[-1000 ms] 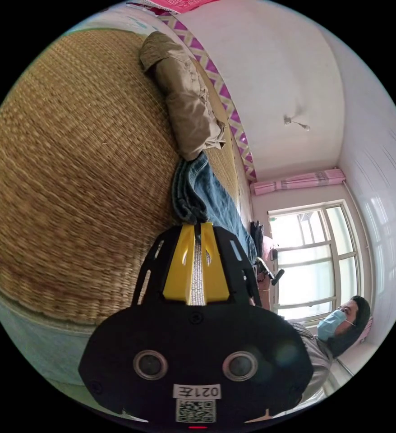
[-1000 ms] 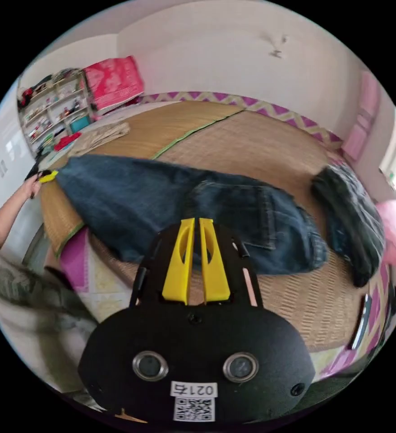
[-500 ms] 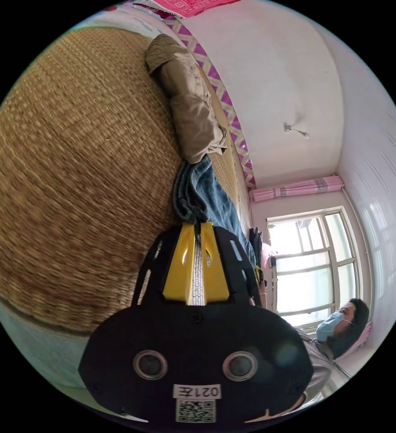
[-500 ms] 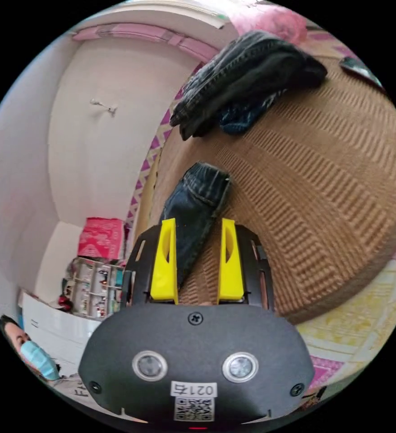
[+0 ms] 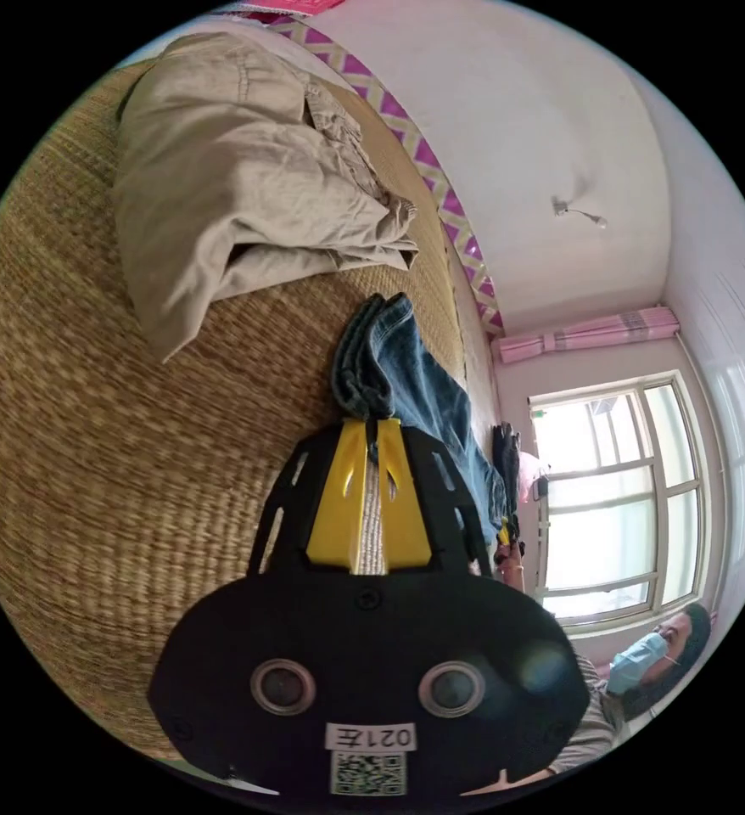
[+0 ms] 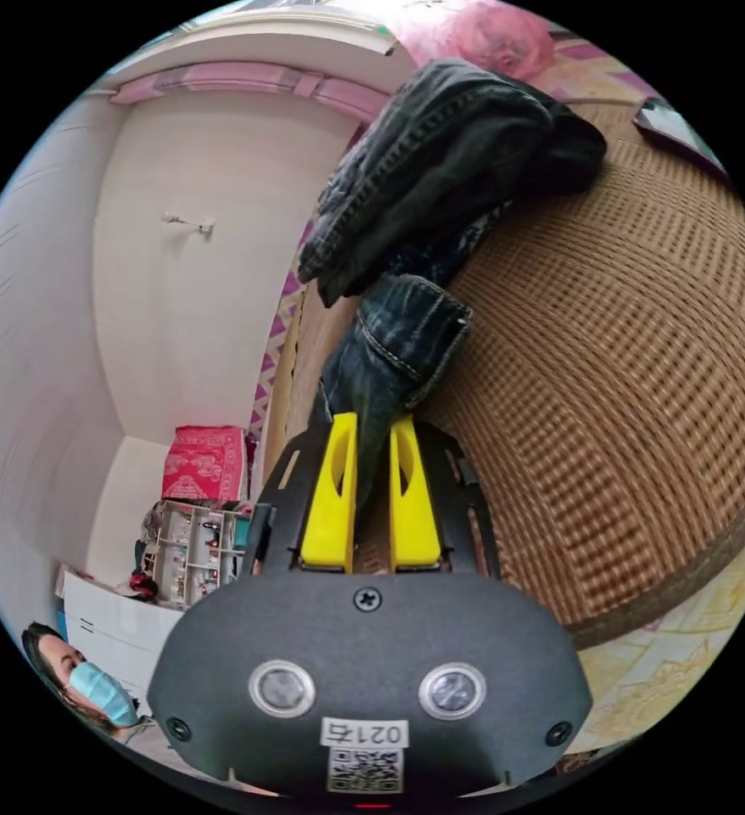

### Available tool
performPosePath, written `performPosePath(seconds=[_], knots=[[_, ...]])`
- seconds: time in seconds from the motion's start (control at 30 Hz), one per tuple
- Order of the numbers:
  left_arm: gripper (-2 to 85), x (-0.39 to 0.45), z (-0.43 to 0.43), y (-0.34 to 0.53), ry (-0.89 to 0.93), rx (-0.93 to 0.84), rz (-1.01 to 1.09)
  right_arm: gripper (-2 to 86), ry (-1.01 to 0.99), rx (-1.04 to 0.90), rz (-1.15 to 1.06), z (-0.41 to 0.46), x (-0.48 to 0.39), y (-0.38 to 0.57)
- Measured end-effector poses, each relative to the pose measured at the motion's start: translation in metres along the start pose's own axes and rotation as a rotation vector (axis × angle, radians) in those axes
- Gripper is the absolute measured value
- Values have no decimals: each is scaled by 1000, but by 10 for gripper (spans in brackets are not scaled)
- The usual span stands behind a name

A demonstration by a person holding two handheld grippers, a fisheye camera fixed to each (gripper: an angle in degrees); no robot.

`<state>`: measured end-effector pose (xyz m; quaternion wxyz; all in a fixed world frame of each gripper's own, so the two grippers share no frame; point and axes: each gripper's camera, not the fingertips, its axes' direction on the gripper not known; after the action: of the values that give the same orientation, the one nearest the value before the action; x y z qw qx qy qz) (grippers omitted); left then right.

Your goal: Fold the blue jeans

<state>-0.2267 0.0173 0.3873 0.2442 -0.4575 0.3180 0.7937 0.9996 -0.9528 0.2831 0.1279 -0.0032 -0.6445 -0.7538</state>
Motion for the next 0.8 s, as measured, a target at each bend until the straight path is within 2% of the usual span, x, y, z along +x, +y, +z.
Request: performPosePath(seconds=[0.07, 0.13, 0.17, 0.23, 0.3, 0.37, 0.43, 0.5, 0.6, 0.8], knots=[[-8, 4, -4, 1, 15, -11, 2, 61, -39, 17, 31, -4, -25, -1], [-6, 11, -15, 11, 50, -6, 29, 52, 41, 148, -24, -29, -85, 2], [-4, 22, -26, 20, 57, 12, 67, 48, 114, 230, -118, -41, -140, 2], [-3, 46, -51, 33, 19, 78, 132, 48, 181, 261, -350, -32, -240, -12], [0, 91, -78, 44, -28, 181, 253, 60, 249, 114, -717, 41, -387, -50], [7, 136, -79, 45, -26, 195, 389, 67, 372, -19, -933, 123, -489, -83], [19, 184, -61, 41, -41, 155, 541, 78, 506, -149, -1139, 218, -579, -117], [42, 245, -15, 33, -159, 47, 725, 90, 630, -309, -1377, 341, -676, -165], [62, 297, 51, 19, -255, -101, 878, 99, 712, -486, -1546, 471, -764, -236], [81, 374, 146, -9, -308, -275, 1077, 87, 668, -722, -1577, 642, -895, -390]])
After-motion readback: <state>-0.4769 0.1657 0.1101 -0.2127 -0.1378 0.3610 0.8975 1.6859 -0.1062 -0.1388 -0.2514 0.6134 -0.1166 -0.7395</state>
